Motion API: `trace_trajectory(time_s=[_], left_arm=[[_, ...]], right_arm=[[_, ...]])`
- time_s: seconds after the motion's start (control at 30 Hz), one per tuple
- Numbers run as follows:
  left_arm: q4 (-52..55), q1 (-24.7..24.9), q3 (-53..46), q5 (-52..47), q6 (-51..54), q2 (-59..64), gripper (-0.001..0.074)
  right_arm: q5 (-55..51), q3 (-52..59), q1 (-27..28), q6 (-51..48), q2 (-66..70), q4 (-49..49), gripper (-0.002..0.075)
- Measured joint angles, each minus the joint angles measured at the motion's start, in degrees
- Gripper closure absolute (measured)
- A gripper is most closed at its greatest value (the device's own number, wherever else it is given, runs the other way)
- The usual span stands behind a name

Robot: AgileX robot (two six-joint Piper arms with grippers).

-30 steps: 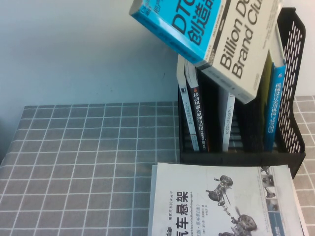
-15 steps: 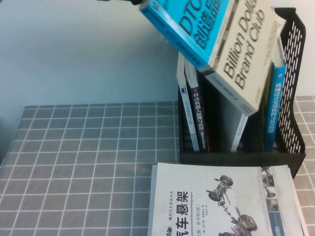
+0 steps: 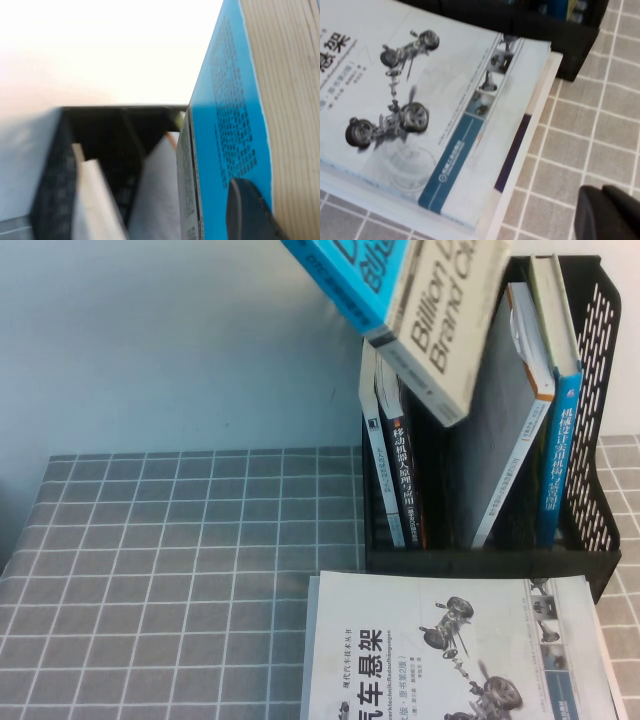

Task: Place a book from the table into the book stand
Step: Place the book on the book shelf

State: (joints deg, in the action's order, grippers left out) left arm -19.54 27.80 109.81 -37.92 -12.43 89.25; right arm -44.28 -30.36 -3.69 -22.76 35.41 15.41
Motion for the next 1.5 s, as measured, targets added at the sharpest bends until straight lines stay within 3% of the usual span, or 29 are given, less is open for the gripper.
trace_trajectory(time_s=[0.43,0.63,1.2,1.5], left_arm=[[3.34,0.00,0.34,-3.89,-3.87,5.52,0.0552],[7.36,2.47,0.34,-1.38,-7.07,7.10,0.0552],[46.51,14.58,0.34,2.56,-46.32,15.68,0.0553],[50.46,16.44,0.47,1.77,-50.15,19.66,0.0553]], right_arm=[[3.48,6.23,0.00,0.00,0.00,5.03,0.0729],[5.23,6.33,0.00,0.00,0.00,6.86,0.0729],[6.43,6.33,0.00,0.00,0.00,8.22,0.0729],[6.88,6.33,0.00,0.00,0.00,9.08,0.0729]])
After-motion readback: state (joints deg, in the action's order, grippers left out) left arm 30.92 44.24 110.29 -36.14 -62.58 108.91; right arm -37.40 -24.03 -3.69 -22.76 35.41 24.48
